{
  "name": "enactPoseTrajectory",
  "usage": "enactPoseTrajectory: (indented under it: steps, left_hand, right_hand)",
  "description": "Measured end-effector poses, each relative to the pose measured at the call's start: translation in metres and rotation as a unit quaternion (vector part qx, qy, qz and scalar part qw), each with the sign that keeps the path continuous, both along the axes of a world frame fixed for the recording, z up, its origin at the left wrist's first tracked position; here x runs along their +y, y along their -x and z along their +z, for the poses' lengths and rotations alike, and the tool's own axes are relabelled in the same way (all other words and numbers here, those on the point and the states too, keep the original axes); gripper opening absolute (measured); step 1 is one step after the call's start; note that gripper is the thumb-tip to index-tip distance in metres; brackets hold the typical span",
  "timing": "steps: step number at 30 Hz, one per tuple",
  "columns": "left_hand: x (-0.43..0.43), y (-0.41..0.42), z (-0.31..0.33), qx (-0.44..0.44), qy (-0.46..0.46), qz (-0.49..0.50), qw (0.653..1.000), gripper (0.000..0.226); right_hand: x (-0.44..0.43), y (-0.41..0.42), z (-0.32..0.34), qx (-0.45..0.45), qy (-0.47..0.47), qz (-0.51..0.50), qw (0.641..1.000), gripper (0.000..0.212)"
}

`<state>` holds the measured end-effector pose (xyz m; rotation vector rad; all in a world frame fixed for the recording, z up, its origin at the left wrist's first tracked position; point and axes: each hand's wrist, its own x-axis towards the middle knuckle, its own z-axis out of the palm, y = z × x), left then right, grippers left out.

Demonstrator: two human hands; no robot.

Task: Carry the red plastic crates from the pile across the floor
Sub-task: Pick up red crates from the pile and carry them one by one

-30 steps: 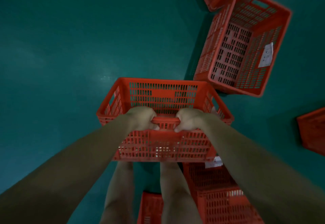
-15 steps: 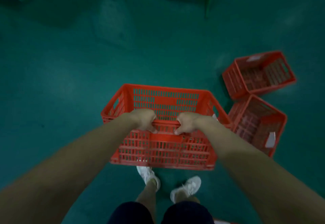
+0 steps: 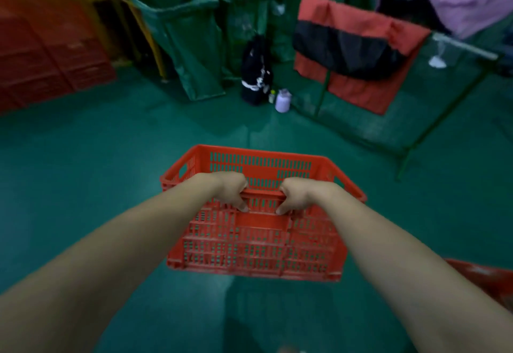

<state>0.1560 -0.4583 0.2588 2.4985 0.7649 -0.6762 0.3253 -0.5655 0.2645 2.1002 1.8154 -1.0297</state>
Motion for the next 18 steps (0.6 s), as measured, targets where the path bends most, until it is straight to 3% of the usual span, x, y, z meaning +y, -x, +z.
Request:
enactPoseTrajectory:
  steps: [10, 18]
  left_hand:
    - [0.123, 0.062, 0.083, -0.043, -0.082, 0.159, 0.983, 0.028]
    - [0.213, 0.091, 0.137, -0.045, -0.166, 0.277, 0.945, 0.031]
  right_hand:
    - [0.193, 0.032, 0.074, -0.002, -0.071, 0.142, 0.987, 0.023]
    - [0.329, 0.061, 0.135, -0.056, -0.152, 0.272, 0.948, 0.014]
